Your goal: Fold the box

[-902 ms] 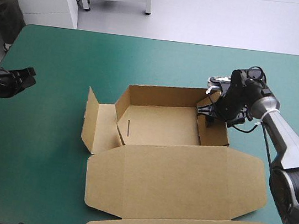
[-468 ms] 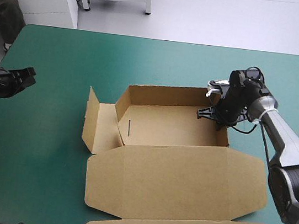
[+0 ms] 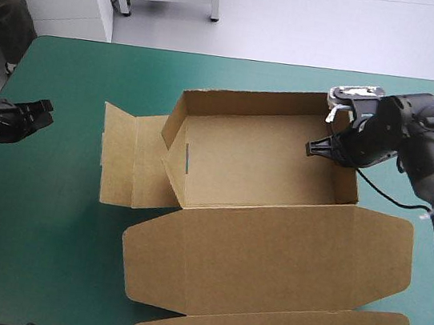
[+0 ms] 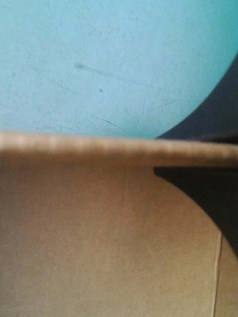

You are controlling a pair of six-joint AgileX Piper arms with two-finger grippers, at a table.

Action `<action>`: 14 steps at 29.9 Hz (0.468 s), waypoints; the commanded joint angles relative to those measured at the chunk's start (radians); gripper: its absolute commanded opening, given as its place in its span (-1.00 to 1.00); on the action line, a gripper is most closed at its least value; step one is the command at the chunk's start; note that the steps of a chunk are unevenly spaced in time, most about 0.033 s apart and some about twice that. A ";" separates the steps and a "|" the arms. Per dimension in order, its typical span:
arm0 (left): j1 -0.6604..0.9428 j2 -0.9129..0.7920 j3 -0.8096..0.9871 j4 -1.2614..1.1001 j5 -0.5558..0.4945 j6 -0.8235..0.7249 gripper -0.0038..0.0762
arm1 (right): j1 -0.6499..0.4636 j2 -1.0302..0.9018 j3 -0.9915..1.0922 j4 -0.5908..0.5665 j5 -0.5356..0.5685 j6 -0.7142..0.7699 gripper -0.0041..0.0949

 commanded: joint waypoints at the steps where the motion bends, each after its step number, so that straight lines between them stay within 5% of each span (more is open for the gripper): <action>1: 0.003 -0.012 -0.023 -0.048 0.004 0.025 -0.89 | -0.002 -0.127 -0.036 0.005 0.007 -0.013 -0.96; 6: 0.003 0.010 -0.023 -0.048 0.036 0.105 -0.54 | -0.002 -0.191 -0.036 0.010 -0.013 -0.013 -0.96; 11: 0.003 0.010 -0.023 -0.048 0.041 0.133 0.33 | -0.002 -0.201 -0.036 0.039 -0.069 -0.013 -0.96; 14: 0.003 0.010 -0.023 -0.048 0.045 0.131 0.66 | -0.002 -0.199 -0.036 0.100 -0.105 -0.049 -0.96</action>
